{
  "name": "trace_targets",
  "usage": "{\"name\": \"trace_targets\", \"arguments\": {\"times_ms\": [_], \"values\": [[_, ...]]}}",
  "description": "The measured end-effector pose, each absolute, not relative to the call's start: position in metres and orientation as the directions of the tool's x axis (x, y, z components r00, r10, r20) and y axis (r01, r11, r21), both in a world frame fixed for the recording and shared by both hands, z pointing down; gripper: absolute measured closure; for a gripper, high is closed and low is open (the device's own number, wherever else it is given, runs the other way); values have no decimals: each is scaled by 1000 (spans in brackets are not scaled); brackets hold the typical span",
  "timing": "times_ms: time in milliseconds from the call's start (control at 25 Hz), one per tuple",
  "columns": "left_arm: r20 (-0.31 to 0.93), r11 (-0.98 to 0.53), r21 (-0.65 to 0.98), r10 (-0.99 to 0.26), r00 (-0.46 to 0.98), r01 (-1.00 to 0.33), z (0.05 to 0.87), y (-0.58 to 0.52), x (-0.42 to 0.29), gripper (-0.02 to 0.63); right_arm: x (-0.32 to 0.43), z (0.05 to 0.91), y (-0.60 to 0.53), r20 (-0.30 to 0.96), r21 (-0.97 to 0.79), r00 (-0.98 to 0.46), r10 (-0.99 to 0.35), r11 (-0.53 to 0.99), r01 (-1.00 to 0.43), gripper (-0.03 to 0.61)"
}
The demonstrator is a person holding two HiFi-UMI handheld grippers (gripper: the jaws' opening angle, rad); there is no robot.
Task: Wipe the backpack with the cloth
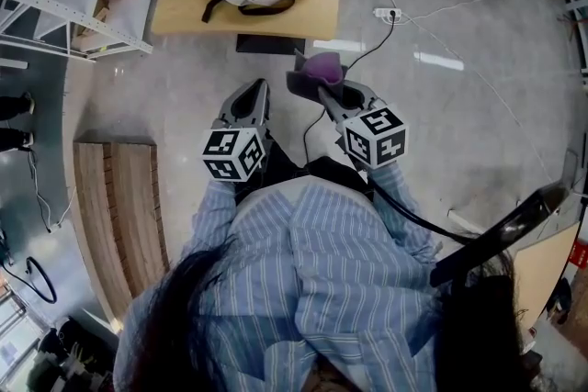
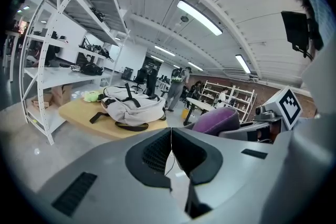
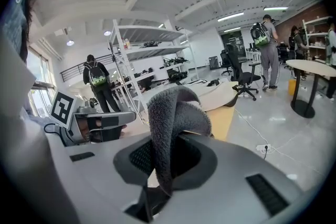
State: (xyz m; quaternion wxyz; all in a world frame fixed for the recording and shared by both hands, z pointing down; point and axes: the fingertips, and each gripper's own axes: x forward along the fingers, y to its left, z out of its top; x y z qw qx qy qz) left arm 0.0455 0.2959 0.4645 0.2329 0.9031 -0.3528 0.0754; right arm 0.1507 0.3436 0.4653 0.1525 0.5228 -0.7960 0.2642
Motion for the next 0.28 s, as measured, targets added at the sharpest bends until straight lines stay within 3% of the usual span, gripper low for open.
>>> {"name": "trace_targets", "arguments": {"times_ms": [280], "values": [[291, -647, 372, -599, 746, -665, 463, 312, 57, 607, 160, 465, 365, 512, -263, -402, -759, 307, -915, 537]]}}
